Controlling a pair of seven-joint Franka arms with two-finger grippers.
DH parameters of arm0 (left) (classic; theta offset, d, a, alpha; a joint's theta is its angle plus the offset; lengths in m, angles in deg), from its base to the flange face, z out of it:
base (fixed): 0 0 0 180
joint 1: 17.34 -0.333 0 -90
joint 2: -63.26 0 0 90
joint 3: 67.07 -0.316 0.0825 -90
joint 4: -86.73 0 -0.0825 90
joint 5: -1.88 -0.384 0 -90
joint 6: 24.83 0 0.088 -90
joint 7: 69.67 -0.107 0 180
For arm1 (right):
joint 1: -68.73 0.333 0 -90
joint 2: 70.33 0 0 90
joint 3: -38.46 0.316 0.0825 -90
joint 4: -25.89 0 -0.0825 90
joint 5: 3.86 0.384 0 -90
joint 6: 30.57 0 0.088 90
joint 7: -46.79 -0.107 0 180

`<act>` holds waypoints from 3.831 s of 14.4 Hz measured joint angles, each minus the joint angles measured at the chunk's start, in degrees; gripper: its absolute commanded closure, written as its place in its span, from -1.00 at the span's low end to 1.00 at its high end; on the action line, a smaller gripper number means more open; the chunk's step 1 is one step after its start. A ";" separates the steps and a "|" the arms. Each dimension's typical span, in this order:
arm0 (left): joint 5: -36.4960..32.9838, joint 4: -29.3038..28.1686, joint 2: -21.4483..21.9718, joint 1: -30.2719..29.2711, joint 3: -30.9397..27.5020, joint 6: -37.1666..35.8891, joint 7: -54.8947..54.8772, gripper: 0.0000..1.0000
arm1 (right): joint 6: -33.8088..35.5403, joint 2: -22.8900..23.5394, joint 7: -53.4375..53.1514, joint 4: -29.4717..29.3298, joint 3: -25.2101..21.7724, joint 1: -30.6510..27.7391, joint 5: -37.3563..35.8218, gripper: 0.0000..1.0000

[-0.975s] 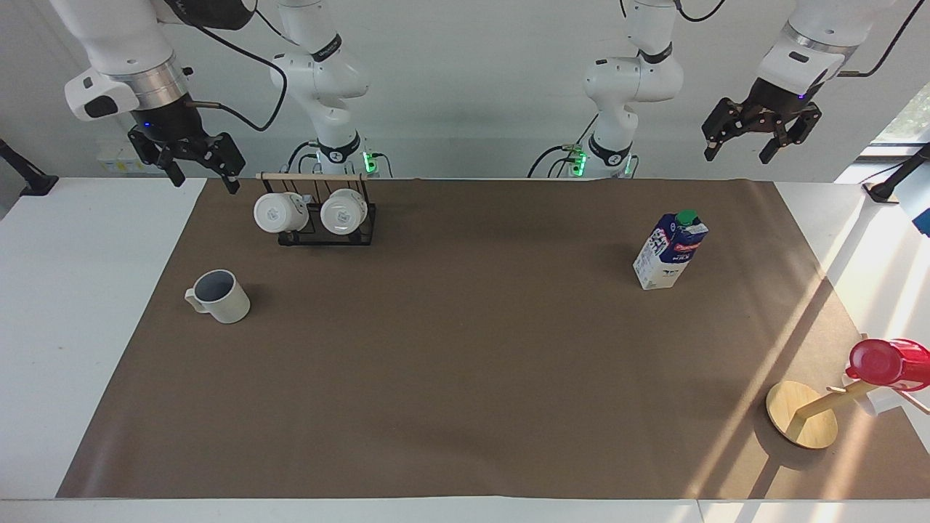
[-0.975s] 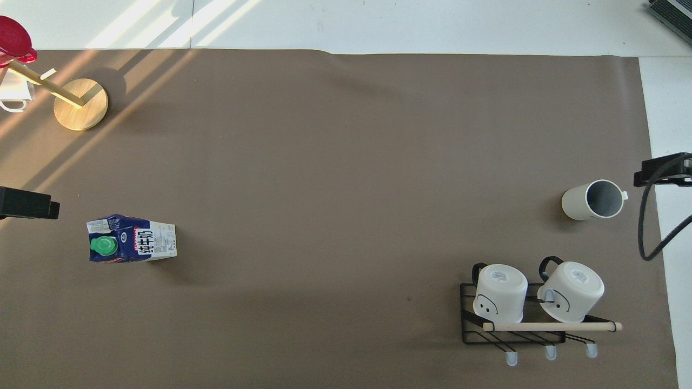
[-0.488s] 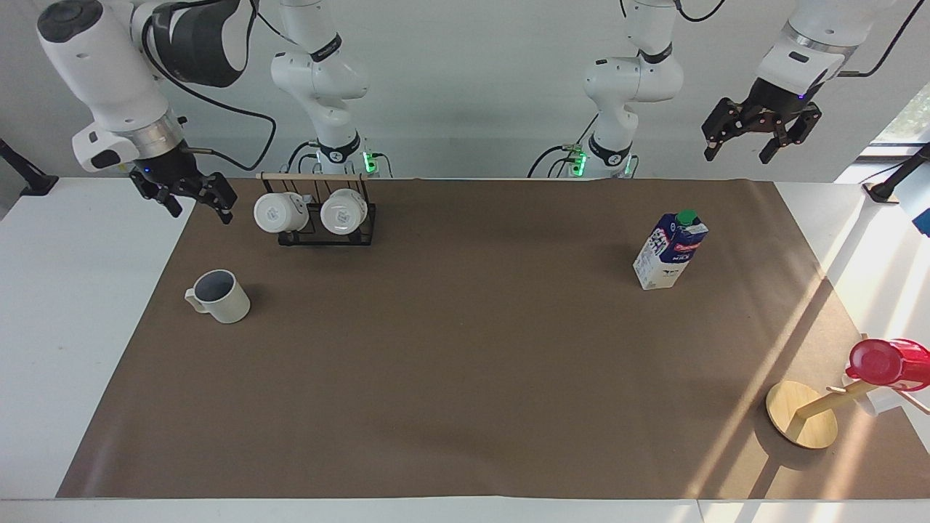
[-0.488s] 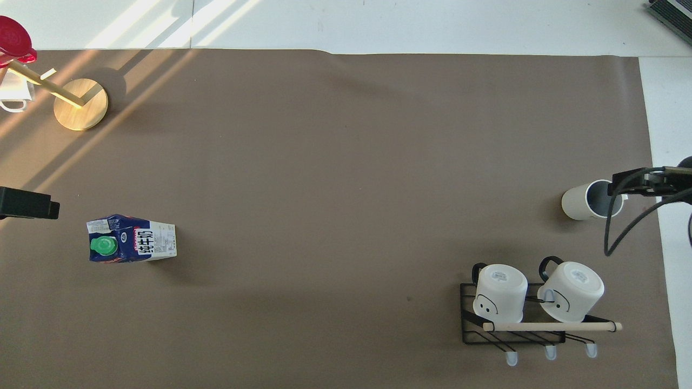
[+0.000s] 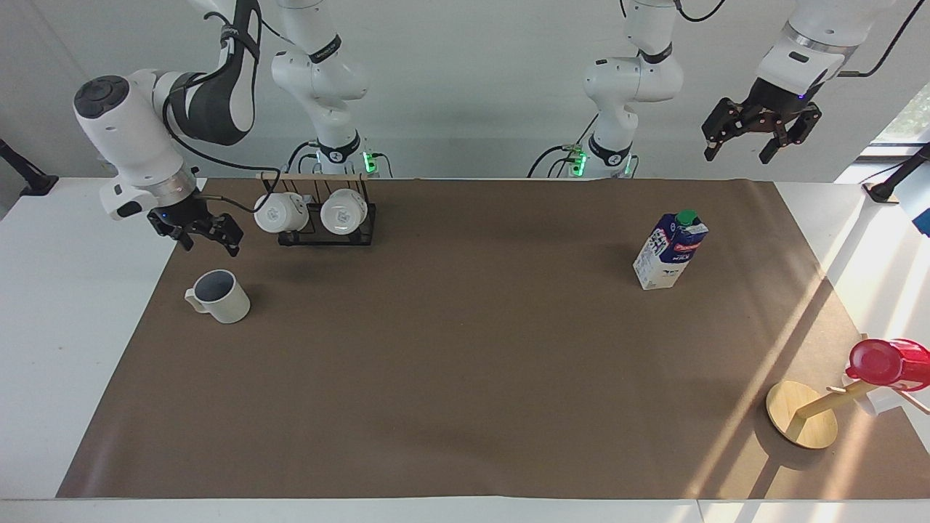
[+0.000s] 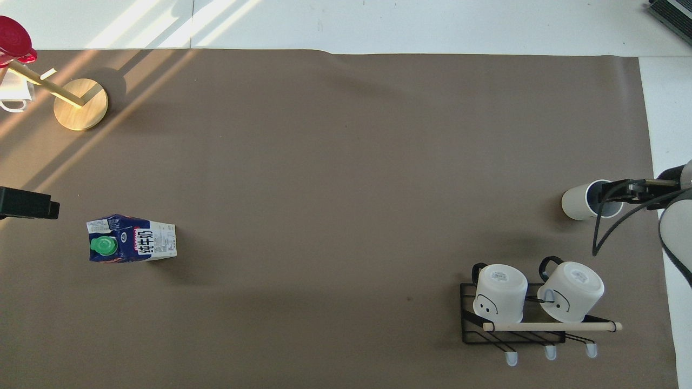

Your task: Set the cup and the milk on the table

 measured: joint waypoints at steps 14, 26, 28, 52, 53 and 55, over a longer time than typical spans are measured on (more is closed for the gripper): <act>0.00 -0.05 -0.01 0.00 -0.04 -0.01 0.00 -1.00 | -9.02 6.80 0.48 2.05 0.27 0.16 0.00 -1.00; 0.00 -13.64 -0.25 0.08 0.16 12.97 0.04 -1.00 | -13.24 8.71 0.51 4.71 0.34 0.24 0.00 1.00; 0.01 -15.96 -0.25 0.26 0.69 14.65 1.98 -1.00 | -13.24 8.72 0.51 4.72 0.33 0.24 0.00 1.00; 0.02 -35.40 7.59 -1.38 0.12 27.65 -4.46 -1.00 | -7.08 8.77 -35.35 -3.48 1.51 22.36 0.13 1.00; 0.02 -35.86 7.81 -1.37 0.17 28.33 -4.49 -1.00 | -7.06 8.88 -38.11 -4.28 1.52 24.23 0.14 1.00; 0.02 -37.49 8.04 -1.36 0.19 31.01 -4.75 -1.00 | -6.96 9.74 -42.98 -6.20 1.53 28.52 0.13 1.00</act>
